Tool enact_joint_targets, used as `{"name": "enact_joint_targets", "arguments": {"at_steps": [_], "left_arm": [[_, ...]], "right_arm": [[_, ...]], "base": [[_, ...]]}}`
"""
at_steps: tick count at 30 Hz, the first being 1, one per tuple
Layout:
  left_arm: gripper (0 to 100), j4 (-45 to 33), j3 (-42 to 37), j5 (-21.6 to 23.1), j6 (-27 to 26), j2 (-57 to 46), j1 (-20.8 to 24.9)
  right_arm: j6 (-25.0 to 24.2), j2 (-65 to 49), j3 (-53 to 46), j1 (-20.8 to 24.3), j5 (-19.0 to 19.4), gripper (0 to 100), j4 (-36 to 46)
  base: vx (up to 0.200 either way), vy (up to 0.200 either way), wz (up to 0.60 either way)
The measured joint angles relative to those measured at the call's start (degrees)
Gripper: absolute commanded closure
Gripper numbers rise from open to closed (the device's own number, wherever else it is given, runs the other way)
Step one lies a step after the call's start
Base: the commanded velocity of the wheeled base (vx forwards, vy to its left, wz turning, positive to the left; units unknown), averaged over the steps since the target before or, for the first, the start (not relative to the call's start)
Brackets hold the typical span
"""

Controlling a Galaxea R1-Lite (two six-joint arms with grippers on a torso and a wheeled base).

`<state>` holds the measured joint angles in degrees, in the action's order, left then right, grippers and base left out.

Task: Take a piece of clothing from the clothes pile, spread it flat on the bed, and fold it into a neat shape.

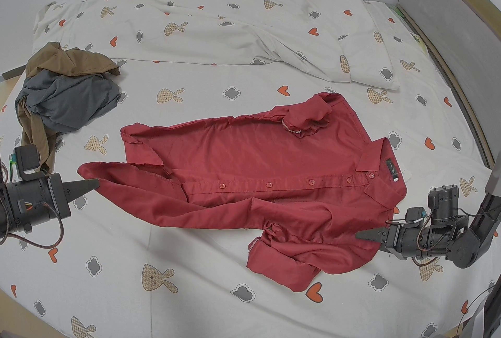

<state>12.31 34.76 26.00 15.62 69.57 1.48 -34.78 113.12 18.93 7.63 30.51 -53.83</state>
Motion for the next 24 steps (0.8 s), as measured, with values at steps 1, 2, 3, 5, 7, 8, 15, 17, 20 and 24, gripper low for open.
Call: {"name": "enact_joint_targets", "arguments": {"at_steps": [1, 2, 3, 5, 7, 8, 15, 17, 20, 24], "left_arm": [[100, 0.0, -0.3, 0.0, -0.4, 0.0, 0.0], [100, 0.0, -0.4, 0.0, -0.5, 0.0, 0.0], [100, 0.0, -0.5, 0.0, -0.5, 0.0, 0.0], [100, 0.1, -0.7, 0.0, -0.5, 0.0, 0.0], [100, 0.0, -0.7, 0.0, -0.5, 0.1, 0.0], [100, 0.0, -0.7, 0.0, -0.5, 0.1, 0.0], [100, -0.3, -0.8, 0.0, -0.4, -0.1, -0.1], [100, -0.8, -0.8, 0.0, -0.3, -0.5, -0.4], [100, -2.9, -0.7, 0.0, -0.2, -1.3, -1.3], [100, -8.8, 0.2, 0.0, -0.2, -2.8, -2.9]], "right_arm": [[-0.1, 0.5, 0.0, 0.0, 0.0, 100, -0.3], [-0.2, 0.9, 0.0, 0.0, 0.0, 100, -0.3], [-0.3, 1.3, -0.1, -0.1, 0.0, 100, -0.3], [-0.5, 1.7, -0.3, -0.3, 0.0, 100, -0.3], [-1.0, 1.6, -0.8, -0.5, -0.1, 100, -0.3], [-1.3, 1.4, -1.1, -0.6, 0.0, 100, -0.3], [-3.8, -5.4, -3.9, -1.0, 0.2, 100, 1.1], [-4.3, -8.6, -4.6, -1.3, 0.2, 100, 3.2], [-4.9, -13.7, -5.0, -2.1, 0.5, 100, 8.3], [-5.1, -19.6, -3.2, -3.6, 1.6, 100, 20.6]], "base": [[0.0, 0.0, 0.0], [0.0, 0.0, 0.0], [0.0, 0.0, 0.0], [0.0, 0.0, 0.0], [0.0, 0.0, 0.0], [0.0, 0.0, 0.0], [0.0, 0.0, 0.0], [0.0, 0.0, 0.0], [0.0, 0.0, 0.0], [0.0, 0.0, 0.0]]}}
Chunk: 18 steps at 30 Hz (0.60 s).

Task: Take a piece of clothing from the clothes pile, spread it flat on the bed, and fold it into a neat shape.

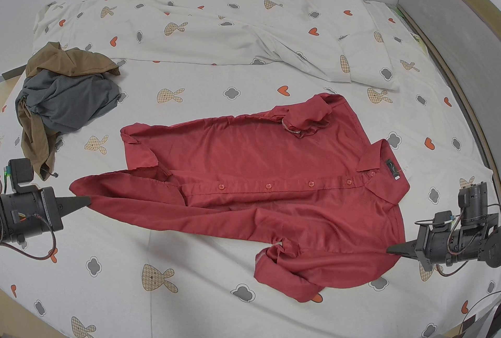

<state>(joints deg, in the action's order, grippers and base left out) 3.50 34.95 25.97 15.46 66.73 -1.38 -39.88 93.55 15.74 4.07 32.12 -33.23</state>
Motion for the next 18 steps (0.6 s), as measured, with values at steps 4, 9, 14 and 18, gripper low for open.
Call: {"name": "enact_joint_targets", "arguments": {"at_steps": [4, 9, 14, 18], "left_arm": [[100, -7.7, 1.5, 0.0, 0.0, -1.6, -1.9], [100, -21.4, 4.0, 0.0, -0.2, -3.9, -4.4], [100, -26.2, 4.8, 0.0, -0.9, -5.4, -6.0], [100, -27.1, 2.3, -0.1, -1.6, -5.7, -6.6]], "right_arm": [[0.1, -4.9, 3.8, -1.2, 0.7, 100, 14.8], [3.0, -10.6, 9.9, -2.4, 1.5, 100, 29.9], [10.2, -14.1, 13.5, -3.3, 1.7, 100, 36.3], [12.5, -14.7, 14.0, -3.5, 1.8, 100, 37.5]], "base": [[0.0, 0.0, 0.0], [0.0, 0.0, 0.0], [0.0, 0.0, 0.0], [0.0, 0.0, 0.0]]}}
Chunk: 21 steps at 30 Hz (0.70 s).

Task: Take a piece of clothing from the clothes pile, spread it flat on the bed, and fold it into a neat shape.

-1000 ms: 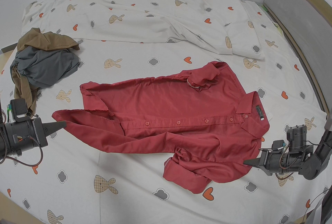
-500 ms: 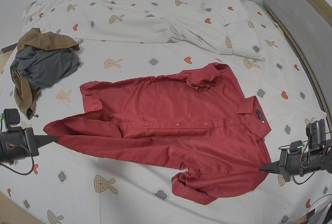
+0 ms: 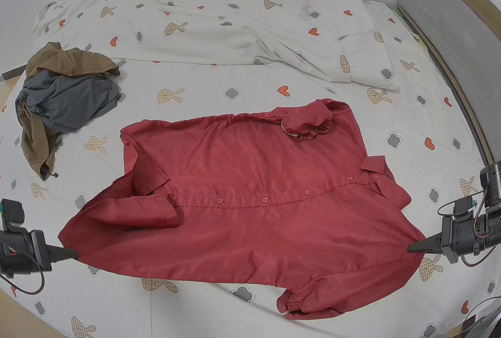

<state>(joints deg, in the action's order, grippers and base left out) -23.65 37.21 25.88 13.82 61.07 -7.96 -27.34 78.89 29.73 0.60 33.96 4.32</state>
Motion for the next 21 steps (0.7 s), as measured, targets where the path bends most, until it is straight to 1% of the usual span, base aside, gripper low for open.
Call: {"name": "enact_joint_targets", "arguments": {"at_steps": [9, 13, 18, 21], "left_arm": [[100, -0.4, -5.9, -0.4, -0.3, 0.4, -1.1], [100, -0.3, -7.5, -1.0, -0.5, 0.7, -1.6], [100, -0.3, -9.6, -3.2, -0.5, 1.2, -3.3], [100, -0.3, -11.0, -3.7, -0.5, 1.4, -4.5]], "right_arm": [[2.1, 2.2, -0.7, 0.2, 0.0, 100, 0.2], [3.8, 3.4, -1.9, 0.2, -1.0, 100, 0.0], [5.2, 4.4, -3.8, -0.2, -1.6, 100, -0.2], [5.6, 4.5, -4.6, -0.6, -1.7, 100, -0.3]], "base": [[0.0, 0.0, 0.0], [0.0, 0.0, 0.0], [0.0, 0.0, 0.0], [0.0, 0.0, 0.0]]}}
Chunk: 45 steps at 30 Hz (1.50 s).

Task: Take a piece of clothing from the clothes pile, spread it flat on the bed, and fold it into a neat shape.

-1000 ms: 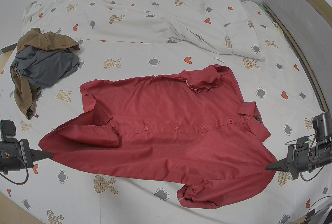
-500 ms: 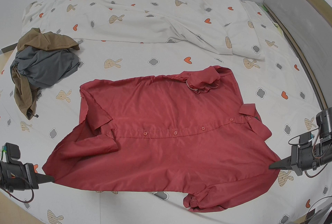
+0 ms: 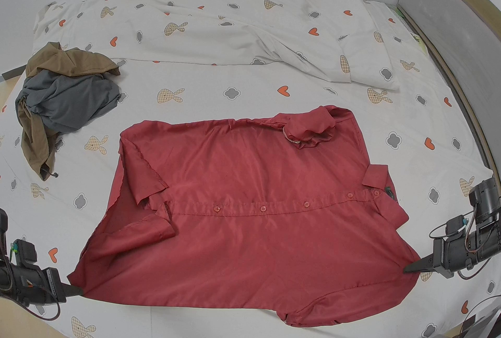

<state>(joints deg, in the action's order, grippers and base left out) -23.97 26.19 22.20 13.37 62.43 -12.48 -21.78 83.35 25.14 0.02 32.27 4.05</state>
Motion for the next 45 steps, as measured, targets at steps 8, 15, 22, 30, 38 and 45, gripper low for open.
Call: {"name": "enact_joint_targets", "arguments": {"at_steps": [8, 15, 22, 30, 38, 45], "left_arm": [[0, -0.1, -3.2, -0.3, -2.0, 0.4, -0.9], [0, -0.1, -2.7, -1.6, -2.2, 0.7, -4.3], [0, 0.1, 3.5, 0.1, -2.4, 1.7, -7.5], [0, 0.6, 10.8, 15.8, -2.4, 3.8, -5.5], [0, 7.6, 13.8, 13.7, -2.7, 13.1, 3.8], [0, 18.1, 11.6, -9.0, -2.9, 21.5, 13.1]], "right_arm": [[1.9, 0.2, -1.2, -0.5, -0.1, 0, -0.1], [2.1, 0.2, -1.9, -2.1, -3.6, 0, -0.1], [5.0, -0.2, 2.0, -10.2, -4.4, 0, -0.3], [5.8, 1.0, 9.6, -13.5, 6.7, 0, -0.4], [5.8, 3.8, 14.1, -13.5, 15.2, 0, -1.3], [6.1, 8.8, 12.7, -13.8, 17.4, 0, -9.3]], "base": [[0.0, 0.0, 0.0], [0.0, 0.0, 0.0], [0.0, 0.0, 0.0], [0.0, 0.0, 0.0], [0.0, 0.0, 0.0], [0.0, 0.0, 0.0]]}}
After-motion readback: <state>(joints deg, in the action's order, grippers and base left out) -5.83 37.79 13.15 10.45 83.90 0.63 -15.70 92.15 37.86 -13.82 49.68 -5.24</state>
